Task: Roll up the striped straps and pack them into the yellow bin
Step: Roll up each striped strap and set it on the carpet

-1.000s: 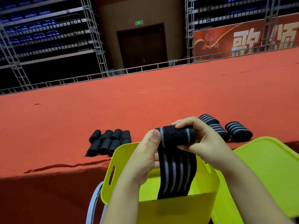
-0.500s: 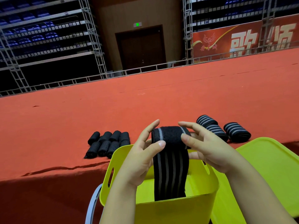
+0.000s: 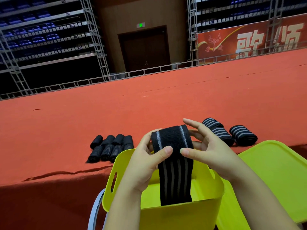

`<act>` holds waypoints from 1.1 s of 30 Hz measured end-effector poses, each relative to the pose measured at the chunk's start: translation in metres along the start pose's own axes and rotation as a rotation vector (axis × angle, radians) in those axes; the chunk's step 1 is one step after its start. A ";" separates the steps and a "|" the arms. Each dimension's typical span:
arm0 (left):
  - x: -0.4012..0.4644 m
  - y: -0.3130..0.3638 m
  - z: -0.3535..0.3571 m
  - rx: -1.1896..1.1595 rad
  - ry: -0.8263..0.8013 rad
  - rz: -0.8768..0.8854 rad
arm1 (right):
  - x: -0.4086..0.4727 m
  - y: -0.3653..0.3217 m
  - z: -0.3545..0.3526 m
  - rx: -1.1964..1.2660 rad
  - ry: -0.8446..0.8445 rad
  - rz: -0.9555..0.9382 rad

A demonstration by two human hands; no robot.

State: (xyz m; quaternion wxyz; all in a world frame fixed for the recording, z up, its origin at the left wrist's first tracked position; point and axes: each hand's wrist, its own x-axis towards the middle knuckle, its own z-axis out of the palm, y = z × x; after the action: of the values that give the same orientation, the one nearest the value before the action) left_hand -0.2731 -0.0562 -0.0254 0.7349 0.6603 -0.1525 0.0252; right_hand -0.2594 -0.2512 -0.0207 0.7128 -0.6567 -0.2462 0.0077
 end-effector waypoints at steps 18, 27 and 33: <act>-0.001 -0.001 -0.004 -0.002 -0.112 -0.186 | 0.002 0.005 0.003 0.086 0.079 -0.063; 0.000 -0.004 -0.005 -0.107 -0.128 -0.215 | 0.003 0.006 0.006 -0.002 0.082 -0.232; 0.003 -0.002 0.004 -0.032 -0.035 -0.164 | 0.007 0.009 0.011 -0.050 0.010 -0.236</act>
State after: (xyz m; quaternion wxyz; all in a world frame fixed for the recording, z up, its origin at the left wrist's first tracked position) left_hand -0.2709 -0.0613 -0.0267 0.7423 0.6590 -0.1109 -0.0492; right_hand -0.2549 -0.2377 -0.0263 0.6933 -0.6408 -0.3184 -0.0859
